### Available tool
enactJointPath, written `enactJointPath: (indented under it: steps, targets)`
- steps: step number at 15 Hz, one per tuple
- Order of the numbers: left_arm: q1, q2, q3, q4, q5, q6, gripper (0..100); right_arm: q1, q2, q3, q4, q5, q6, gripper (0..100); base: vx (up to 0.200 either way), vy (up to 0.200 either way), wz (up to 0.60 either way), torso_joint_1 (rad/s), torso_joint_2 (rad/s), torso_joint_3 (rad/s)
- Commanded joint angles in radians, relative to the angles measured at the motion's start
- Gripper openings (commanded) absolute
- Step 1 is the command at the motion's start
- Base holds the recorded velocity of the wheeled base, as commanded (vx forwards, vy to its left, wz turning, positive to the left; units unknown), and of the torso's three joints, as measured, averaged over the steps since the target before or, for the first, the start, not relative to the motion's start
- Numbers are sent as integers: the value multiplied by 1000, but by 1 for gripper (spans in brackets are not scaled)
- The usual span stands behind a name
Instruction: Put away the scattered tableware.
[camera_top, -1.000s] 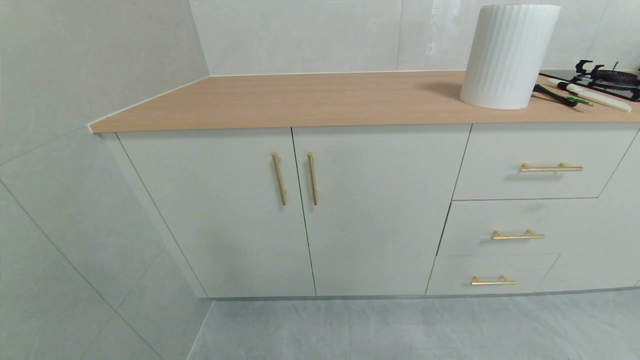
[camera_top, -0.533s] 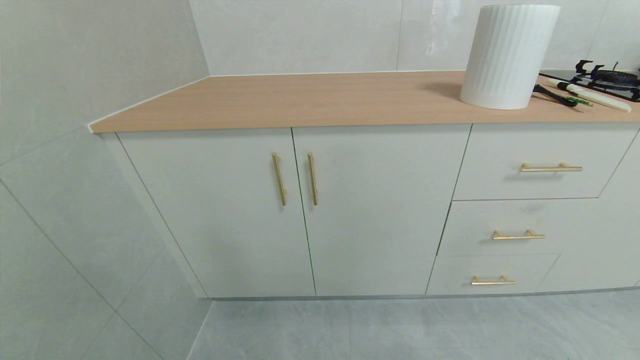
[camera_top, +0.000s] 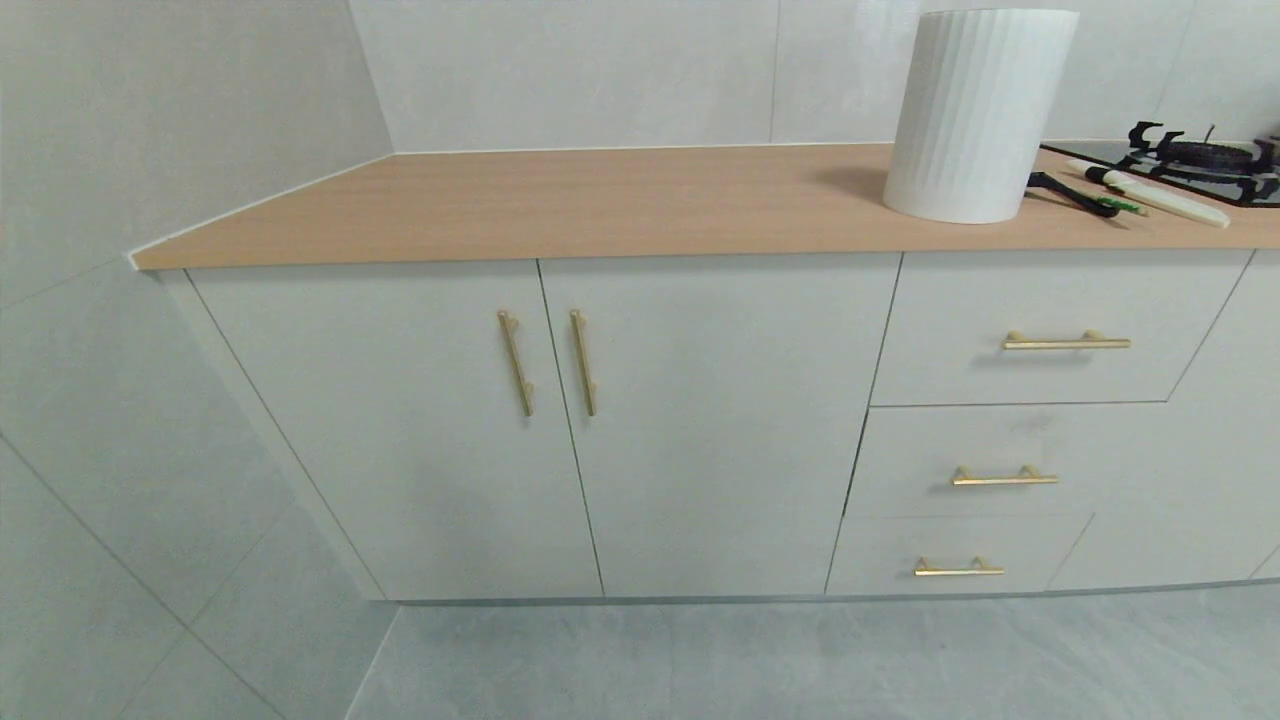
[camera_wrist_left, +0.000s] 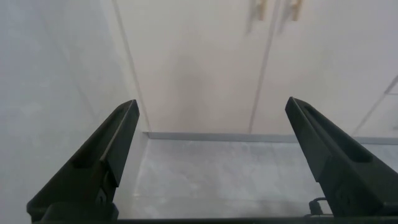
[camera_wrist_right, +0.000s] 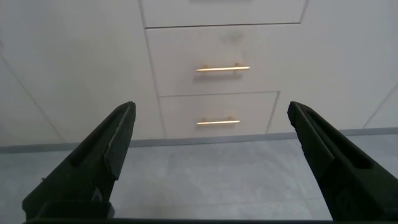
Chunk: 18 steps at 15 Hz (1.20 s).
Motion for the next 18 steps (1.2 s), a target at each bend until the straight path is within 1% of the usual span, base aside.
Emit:
enactJointPath:
  steps: [1,3,11,17,18]
  targets:
    - [0,1,0,0,0,0,100,0,2,0,0,0,0,100,0,-200,0,-2,2,2]
    - [0,1,0,0,0,0,100,0,2,0,0,0,-1,100,0,-200,0,5,2,-2]
    - [0,1,0,0,0,-2,100,0,2,0,0,0,-1,100,0,0,0,0,0,0]
    - [0,1,0,0,0,-2,100,0,2,0,0,0,-1,100,200,0,0,7,2,5]
    - [0,1,0,0,0,-2,100,0,2,0,0,0,0,100,0,0,0,0,0,0]
